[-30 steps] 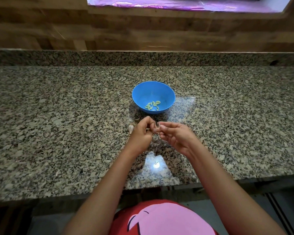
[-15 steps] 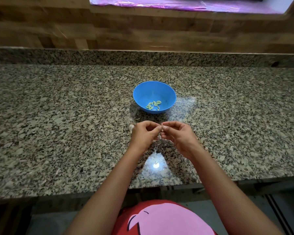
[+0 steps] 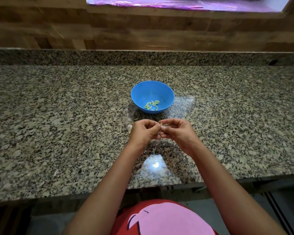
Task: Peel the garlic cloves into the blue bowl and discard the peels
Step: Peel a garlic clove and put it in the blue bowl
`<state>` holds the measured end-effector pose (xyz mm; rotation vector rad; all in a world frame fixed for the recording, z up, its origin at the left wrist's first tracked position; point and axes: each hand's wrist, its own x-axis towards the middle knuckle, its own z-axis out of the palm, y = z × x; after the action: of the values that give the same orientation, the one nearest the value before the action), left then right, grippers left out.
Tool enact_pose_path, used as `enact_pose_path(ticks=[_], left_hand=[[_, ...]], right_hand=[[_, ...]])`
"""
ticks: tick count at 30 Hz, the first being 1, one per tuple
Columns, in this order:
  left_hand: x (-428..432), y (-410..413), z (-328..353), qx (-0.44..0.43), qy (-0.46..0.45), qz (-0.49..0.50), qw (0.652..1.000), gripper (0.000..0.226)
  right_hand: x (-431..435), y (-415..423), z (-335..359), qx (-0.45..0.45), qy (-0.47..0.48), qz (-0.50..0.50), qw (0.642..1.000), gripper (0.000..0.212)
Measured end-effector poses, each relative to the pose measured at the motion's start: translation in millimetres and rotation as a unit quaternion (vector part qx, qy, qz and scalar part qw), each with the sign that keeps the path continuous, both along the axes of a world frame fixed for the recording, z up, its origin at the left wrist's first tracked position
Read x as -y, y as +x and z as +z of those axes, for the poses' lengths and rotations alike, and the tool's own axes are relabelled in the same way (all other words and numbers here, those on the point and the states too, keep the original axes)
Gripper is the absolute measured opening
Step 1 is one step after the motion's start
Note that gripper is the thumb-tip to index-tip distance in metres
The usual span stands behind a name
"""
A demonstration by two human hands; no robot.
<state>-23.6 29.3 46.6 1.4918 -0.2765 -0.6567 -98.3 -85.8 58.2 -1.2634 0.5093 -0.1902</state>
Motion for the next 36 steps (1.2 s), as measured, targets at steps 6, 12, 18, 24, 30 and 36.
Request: enact_pose_path(ticks=[6,12,18,24,30,36], left_hand=[[2.2,1.3,0.2,-0.012,0.006,-0.017,1.000,0.008],[1.7,2.1,2.7,-0.018,0.009,-0.021,1.000,0.004],[-1.3,0.5,1.6,0.028,0.034,-0.048,0.998,0.008],[-1.1,3.2,0.8,0.019,0.027,-0.036,0.999,0.005],[2.8,2.4,-1.3,0.032,0.024,-0.028,0.999,0.005],[4.1,3.5,-9.3,0.059,0.041,-0.014,0.997,0.002]], right_hand=[[0.5,-2.6,-1.0,0.010,0.003,0.006,1.000,0.018],[3.6,-3.0,-2.8,0.006,0.043,0.008,0.999,0.018],[2.9,-4.2,-5.9,-0.002,0.045,-0.018,0.999,0.010],[-0.2,-5.5,-2.2,-0.005,0.011,-0.027,1.000,0.010],[-3.8,-3.4,-2.1,-0.008,-0.011,-0.049,0.999,0.010],[-7.5,-3.1,-5.6,-0.014,-0.011,-0.060,0.998,0.013]])
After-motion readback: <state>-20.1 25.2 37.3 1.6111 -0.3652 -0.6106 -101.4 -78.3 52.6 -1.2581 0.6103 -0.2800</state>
